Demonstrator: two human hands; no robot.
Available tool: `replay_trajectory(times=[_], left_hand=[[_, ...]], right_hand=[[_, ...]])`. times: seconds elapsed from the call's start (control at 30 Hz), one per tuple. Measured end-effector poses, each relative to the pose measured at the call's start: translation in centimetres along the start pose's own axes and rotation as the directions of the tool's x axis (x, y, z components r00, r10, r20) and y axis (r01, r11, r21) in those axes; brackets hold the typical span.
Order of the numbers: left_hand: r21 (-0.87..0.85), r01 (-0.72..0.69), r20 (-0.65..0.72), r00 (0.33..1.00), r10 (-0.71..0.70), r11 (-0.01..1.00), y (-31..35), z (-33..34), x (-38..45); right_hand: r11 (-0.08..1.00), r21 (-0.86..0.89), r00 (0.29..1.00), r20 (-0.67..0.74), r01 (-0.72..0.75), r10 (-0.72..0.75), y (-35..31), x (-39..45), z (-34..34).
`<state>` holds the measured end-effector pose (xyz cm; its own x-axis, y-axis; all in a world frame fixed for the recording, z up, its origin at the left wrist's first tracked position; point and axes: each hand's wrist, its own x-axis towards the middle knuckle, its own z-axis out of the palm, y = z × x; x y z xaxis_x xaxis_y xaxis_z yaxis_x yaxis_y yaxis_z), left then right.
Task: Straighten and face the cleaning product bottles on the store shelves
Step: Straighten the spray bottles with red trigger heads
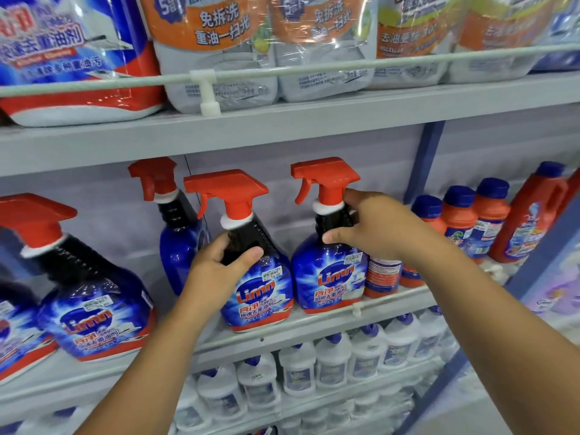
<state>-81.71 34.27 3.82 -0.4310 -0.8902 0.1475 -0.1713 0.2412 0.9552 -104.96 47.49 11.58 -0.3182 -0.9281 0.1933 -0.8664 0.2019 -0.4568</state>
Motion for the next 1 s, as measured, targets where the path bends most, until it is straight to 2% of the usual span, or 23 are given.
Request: replay_trajectory(times=[0.27, 0.4, 0.47, 0.53, 0.63, 0.73, 0.8, 0.9, 0.93, 1.0], left_hand=[[0.026, -0.012, 0.002, 1.000, 0.011, 1.000, 0.2, 0.2, -0.4], [0.076, -0.042, -0.019, 0.999, 0.044, 0.996, 0.2, 0.2, -1.0], [0.104, -0.053, -0.012, 0.998, 0.055, 0.993, -0.2, -0.2, -1.7], [0.084, -0.079, -0.040, 0.996, 0.083, 0.993, -0.8, -1.0, -3.0], [0.074, -0.091, -0.222, 0.969, 0.105, 0.993, -1.4, -3.3, -5.4], [0.184, -0.138, -0.432, 0.878, 0.206, 0.973, -1.2, -7.1, -7.2], [0.295, -0.187, -0.529, 0.784, 0.324, 0.937, -1.0, -9.9, -7.5], [0.358, -0.161, -0.631, 0.684, 0.366, 0.920, -1.4, -13.3, -6.8], [0.343, -0.128, -0.651, 0.682, 0.334, 0.931, -1.7, -14.2, -6.4], [0.248, -0.057, -0.635, 0.744, 0.207, 0.967, -1.9, -15.6, -5.4]], right_hand=[[1.000, -0.006, 0.999, 0.024, -0.021, 0.021, -0.2, -0.2, -0.1], [0.999, -0.020, 0.998, -0.029, -0.048, 0.047, -0.2, -1.1, 0.8], [0.996, 0.049, 0.990, -0.122, -0.071, 0.077, 0.1, -1.8, 2.0], [0.980, 0.193, 0.959, -0.265, -0.054, 0.105, 0.1, -2.7, 3.6], [0.947, 0.320, 0.854, -0.502, 0.036, 0.137, -1.2, -4.4, 5.8], [0.923, 0.334, 0.782, -0.620, 0.191, 0.062, -4.2, -6.0, 7.9], [0.854, 0.456, 0.835, -0.549, 0.253, 0.046, -6.8, -6.7, 9.2], [0.709, 0.679, 0.968, -0.251, 0.189, -0.018, -11.0, -6.6, 10.6], [0.690, 0.707, 0.985, -0.166, 0.155, -0.052, -12.4, -6.2, 11.0], [0.703, 0.702, 0.993, -0.071, 0.114, -0.091, -15.0, -4.3, 11.9]])
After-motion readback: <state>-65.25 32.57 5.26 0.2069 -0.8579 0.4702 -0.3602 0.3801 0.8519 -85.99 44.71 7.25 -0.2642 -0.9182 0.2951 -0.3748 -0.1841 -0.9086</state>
